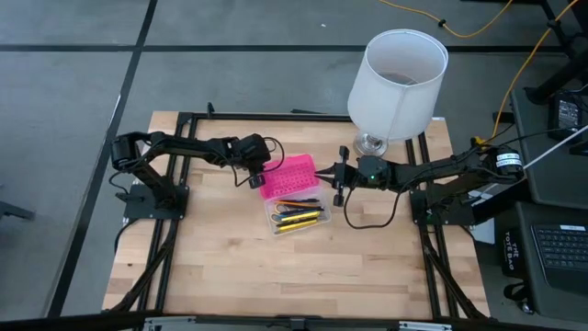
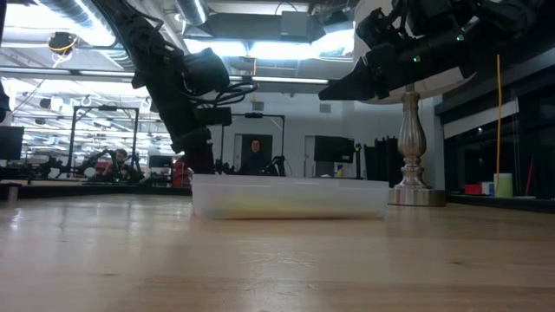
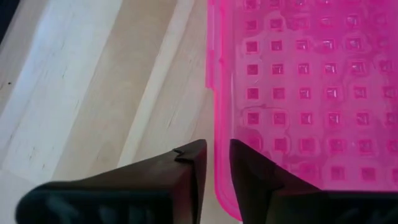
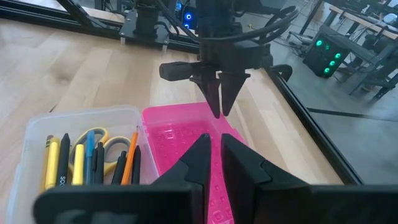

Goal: Pick & place school supplies into a supply box
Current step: Close the pink supply box

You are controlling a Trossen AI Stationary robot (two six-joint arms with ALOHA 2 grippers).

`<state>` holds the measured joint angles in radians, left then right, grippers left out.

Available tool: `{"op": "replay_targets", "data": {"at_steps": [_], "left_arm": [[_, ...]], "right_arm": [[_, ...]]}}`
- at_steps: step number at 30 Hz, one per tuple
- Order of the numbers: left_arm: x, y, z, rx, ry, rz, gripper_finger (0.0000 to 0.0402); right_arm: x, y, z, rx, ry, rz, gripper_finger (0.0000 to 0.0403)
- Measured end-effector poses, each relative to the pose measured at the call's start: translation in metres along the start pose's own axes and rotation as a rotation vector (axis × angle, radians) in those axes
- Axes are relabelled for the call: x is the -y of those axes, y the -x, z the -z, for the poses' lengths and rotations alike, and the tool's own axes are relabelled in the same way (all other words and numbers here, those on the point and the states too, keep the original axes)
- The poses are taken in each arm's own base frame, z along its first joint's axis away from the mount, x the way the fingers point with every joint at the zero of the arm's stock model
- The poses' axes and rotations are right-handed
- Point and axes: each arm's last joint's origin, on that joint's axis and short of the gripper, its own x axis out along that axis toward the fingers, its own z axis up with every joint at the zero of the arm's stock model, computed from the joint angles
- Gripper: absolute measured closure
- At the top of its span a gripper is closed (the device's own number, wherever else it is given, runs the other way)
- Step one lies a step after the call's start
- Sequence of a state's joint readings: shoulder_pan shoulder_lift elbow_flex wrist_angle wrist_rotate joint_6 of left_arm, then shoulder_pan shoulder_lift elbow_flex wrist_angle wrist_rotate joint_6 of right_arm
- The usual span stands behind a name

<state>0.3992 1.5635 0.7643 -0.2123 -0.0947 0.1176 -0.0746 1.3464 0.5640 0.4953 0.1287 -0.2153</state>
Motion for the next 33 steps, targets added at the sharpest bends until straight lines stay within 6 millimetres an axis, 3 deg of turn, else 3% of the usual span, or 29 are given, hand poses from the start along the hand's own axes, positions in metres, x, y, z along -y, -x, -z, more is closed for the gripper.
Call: {"op": "replay_targets", "data": {"at_steps": [23, 33], "left_arm": [[0.0005, 0.0004, 0.0048, -0.05, 0.008, 0.006, 0.0397], [0.0032, 0.0011, 0.0053, -0.064, -0.047, -0.03, 0.0399]], "right_arm": [[0.0, 0.0, -0.0001, 0.002, -0.001, 0.0, 0.036], [-0.0001, 0.0, -0.0002, 0.002, -0.001, 0.0, 0.036]]}}
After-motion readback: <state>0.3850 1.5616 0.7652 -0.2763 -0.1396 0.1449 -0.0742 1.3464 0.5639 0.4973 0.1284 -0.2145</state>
